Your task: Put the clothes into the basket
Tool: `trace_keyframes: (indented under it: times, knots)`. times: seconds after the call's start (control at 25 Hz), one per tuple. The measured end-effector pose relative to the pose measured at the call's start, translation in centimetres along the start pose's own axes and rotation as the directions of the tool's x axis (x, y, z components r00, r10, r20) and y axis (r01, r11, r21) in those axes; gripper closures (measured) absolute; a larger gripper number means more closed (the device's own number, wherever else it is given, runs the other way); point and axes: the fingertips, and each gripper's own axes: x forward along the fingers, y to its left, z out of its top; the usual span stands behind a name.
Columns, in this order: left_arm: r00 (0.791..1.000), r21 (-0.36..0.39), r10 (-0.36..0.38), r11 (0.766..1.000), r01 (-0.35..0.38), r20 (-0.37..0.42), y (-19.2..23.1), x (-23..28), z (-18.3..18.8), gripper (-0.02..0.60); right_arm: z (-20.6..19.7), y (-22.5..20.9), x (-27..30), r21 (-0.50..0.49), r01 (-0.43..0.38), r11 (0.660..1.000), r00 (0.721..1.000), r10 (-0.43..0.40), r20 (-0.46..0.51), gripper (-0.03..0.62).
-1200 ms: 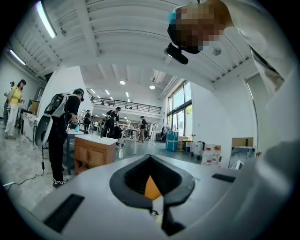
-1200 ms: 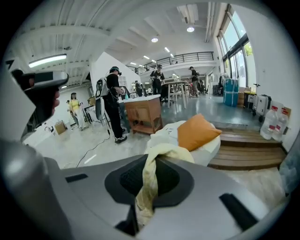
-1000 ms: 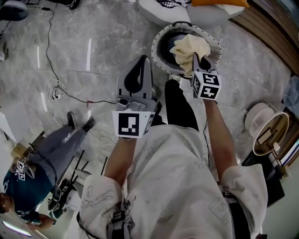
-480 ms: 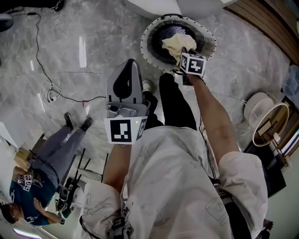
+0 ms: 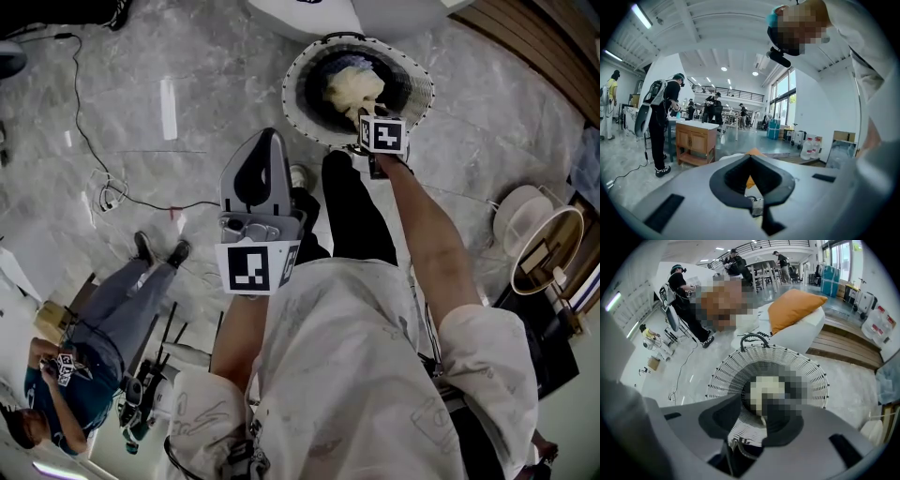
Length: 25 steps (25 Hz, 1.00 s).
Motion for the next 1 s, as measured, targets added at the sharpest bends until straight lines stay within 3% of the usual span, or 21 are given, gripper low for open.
trace_keyframes:
  times: [0.32, 1.0]
  knots:
    - [1.0, 0.002, -0.007, 1.0, 0.007, 0.008, -0.2, -0.6, 0.4, 0.583, -3.1, 0.7, -0.6, 0.007, -0.022, 1.0, 1.0, 0.022, -0.001, 0.477]
    - [0.996, 0.032, -0.077, 0.997, 0.076, 0.044, 0.1, -7.1, 3.1, 0.583, -10.7, 5.7, -9.7, -0.019, -0.013, 1.0, 0.997, 0.015, 0.08, 0.487]
